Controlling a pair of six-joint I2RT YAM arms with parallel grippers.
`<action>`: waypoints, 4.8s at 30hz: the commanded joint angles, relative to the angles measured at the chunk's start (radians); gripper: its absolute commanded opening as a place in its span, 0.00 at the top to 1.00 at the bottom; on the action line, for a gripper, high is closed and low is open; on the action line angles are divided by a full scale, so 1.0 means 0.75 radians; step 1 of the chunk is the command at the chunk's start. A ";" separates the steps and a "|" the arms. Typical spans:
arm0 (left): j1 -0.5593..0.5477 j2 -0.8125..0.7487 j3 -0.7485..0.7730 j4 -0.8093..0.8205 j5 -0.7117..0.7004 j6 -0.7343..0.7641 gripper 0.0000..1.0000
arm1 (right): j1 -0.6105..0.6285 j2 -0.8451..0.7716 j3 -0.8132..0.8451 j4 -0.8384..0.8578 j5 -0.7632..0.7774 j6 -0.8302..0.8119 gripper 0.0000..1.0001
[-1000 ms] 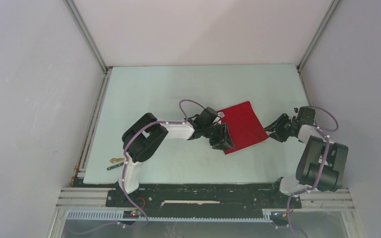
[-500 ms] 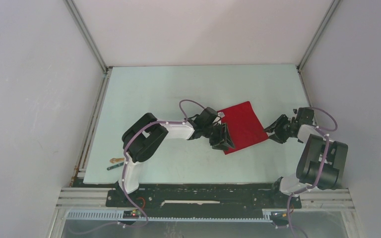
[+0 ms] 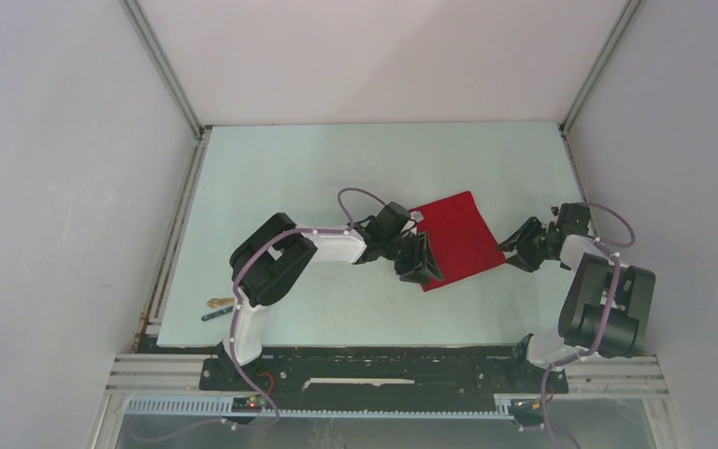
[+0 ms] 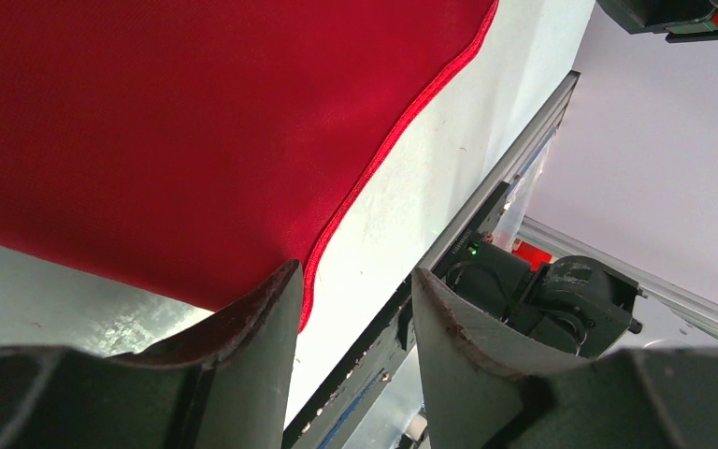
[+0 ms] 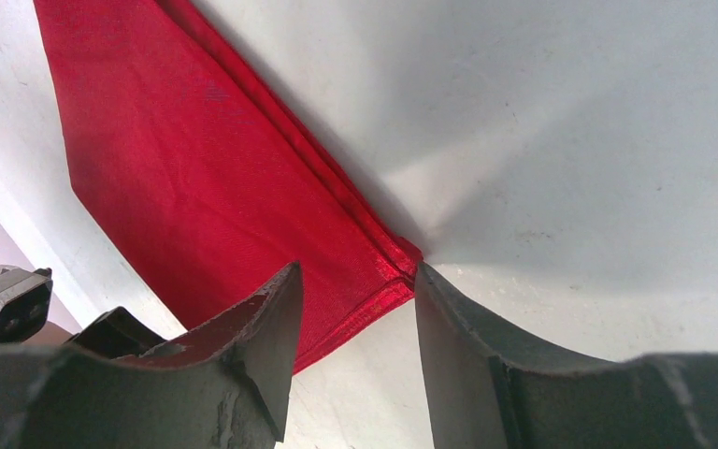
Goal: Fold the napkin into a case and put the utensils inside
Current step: Pick up the top corner of the square-folded napkin from the center of the board.
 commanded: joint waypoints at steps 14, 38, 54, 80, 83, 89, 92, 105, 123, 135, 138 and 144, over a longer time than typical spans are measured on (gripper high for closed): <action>-0.008 0.008 0.000 0.038 0.020 0.023 0.48 | 0.016 -0.020 -0.011 0.033 -0.056 -0.027 0.46; -0.013 0.023 0.015 0.050 0.037 0.009 0.48 | -0.017 -0.008 -0.029 0.053 -0.051 -0.002 0.44; -0.013 0.031 0.014 0.056 0.041 0.007 0.48 | -0.025 -0.032 -0.028 0.064 -0.010 0.001 0.41; -0.014 0.043 0.024 0.070 0.053 -0.005 0.47 | 0.011 0.104 -0.033 0.279 -0.376 0.090 0.39; -0.013 0.048 0.026 0.070 0.059 -0.007 0.47 | 0.010 0.058 -0.009 0.135 -0.193 0.023 0.38; -0.014 0.047 0.022 0.072 0.060 -0.007 0.47 | 0.022 -0.111 -0.019 0.032 0.074 -0.020 0.32; -0.014 0.044 0.020 0.074 0.060 -0.007 0.47 | 0.030 -0.175 -0.014 -0.004 0.205 -0.026 0.30; -0.014 0.044 0.018 0.091 0.066 -0.011 0.47 | 0.084 -0.073 0.019 0.055 -0.030 -0.032 0.34; -0.015 0.056 0.024 0.094 0.070 -0.019 0.47 | 0.109 0.045 0.013 0.161 -0.175 0.010 0.34; -0.015 0.065 0.037 0.099 0.070 -0.026 0.47 | 0.167 0.131 0.038 0.330 -0.336 0.129 0.31; -0.014 0.064 0.040 0.098 0.070 -0.028 0.47 | 0.171 0.175 0.047 0.454 -0.398 0.203 0.30; -0.015 0.069 0.040 0.098 0.070 -0.030 0.47 | 0.194 0.242 0.121 0.510 -0.427 0.250 0.28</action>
